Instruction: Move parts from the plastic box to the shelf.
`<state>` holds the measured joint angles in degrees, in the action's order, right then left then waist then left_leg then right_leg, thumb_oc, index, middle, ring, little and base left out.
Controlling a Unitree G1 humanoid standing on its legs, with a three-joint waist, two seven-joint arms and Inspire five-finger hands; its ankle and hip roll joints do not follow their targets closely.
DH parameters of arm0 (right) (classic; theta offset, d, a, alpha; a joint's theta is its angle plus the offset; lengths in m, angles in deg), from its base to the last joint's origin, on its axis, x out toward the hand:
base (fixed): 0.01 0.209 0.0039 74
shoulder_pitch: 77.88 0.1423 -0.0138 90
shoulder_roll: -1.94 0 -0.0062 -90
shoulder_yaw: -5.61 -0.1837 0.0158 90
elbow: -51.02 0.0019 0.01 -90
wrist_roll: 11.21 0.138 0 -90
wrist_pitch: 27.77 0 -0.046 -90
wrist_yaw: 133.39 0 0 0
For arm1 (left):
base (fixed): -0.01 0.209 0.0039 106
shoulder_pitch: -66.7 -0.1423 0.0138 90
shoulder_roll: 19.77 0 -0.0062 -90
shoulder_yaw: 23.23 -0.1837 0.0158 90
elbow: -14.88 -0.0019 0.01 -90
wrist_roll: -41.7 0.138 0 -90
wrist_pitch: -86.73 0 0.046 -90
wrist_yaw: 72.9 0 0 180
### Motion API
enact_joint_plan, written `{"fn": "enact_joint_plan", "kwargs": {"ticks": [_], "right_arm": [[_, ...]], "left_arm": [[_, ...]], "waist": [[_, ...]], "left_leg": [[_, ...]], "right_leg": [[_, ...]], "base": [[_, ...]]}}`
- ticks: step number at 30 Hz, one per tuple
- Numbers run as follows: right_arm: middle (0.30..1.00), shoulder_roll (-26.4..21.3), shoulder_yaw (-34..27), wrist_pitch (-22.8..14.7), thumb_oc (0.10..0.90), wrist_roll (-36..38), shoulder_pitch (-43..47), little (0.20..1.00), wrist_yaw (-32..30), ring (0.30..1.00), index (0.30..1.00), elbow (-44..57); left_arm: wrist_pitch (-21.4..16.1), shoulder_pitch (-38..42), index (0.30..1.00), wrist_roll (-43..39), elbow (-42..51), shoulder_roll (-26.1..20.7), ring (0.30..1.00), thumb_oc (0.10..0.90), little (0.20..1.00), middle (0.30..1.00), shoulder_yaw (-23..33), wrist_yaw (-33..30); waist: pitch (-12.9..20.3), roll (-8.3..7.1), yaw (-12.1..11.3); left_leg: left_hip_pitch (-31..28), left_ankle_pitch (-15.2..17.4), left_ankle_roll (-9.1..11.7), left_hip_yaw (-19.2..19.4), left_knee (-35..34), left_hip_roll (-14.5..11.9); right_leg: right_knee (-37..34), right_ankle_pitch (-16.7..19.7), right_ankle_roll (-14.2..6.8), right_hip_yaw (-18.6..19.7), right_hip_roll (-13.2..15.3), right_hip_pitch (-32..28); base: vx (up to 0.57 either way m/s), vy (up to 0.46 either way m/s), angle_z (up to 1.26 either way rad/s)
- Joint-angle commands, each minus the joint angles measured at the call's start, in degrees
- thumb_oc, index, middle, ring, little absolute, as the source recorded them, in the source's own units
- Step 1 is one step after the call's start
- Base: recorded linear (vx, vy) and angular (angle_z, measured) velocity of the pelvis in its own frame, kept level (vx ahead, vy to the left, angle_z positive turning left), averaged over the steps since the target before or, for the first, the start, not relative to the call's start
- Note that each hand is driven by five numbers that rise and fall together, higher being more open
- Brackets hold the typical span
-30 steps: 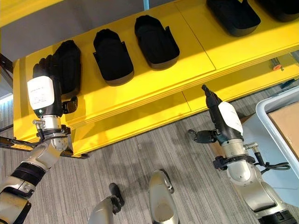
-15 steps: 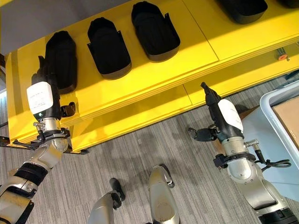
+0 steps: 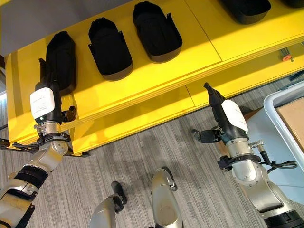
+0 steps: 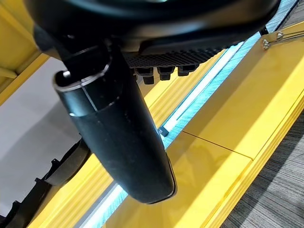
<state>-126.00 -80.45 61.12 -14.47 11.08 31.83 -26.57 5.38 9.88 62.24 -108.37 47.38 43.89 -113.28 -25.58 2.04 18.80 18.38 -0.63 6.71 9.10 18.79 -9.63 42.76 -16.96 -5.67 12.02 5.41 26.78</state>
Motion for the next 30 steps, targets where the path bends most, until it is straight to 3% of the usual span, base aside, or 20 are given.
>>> {"fn": "enact_joint_plan", "kwargs": {"ticks": [1, 30], "right_arm": [[1.0, -0.3, -3.0, -4.1, 0.9, -0.1, 7.6, 1.0, -2.3, 1.0, 1.0, 0.7], [1.0, 1.8, -3.6, -1.6, 0.9, -0.6, 8.1, 1.0, -3.3, 1.0, 1.0, 1.9]], "left_arm": [[0.3, 4.0, 1.0, 0.1, -1.0, -1.5, 1.0, 0.9, 1.0, 1.0, 1.2, -1.6], [4.1, -0.1, 1.0, -3.8, 0.2, 4.0, 1.0, 0.9, 1.0, 1.0, -0.6, 1.8]], "waist": [[1.6, -2.65, 0.3], [1.2, -2.99, -0.6]], "left_leg": [[1.6, 10.7, -4.4, 1.8, 7.7, 1.1], [1.5, 10.9, -4.8, 1.0, 7.5, 1.5]], "right_leg": [[-3.7, -0.6, 5.7, -4.4, -0.4, -1.9], [-3.8, -0.6, 5.8, -5.1, -0.6, -2.1]], "base": [[0.0, 0.0, 0.0], [0.0, -0.001, 0.0]]}}
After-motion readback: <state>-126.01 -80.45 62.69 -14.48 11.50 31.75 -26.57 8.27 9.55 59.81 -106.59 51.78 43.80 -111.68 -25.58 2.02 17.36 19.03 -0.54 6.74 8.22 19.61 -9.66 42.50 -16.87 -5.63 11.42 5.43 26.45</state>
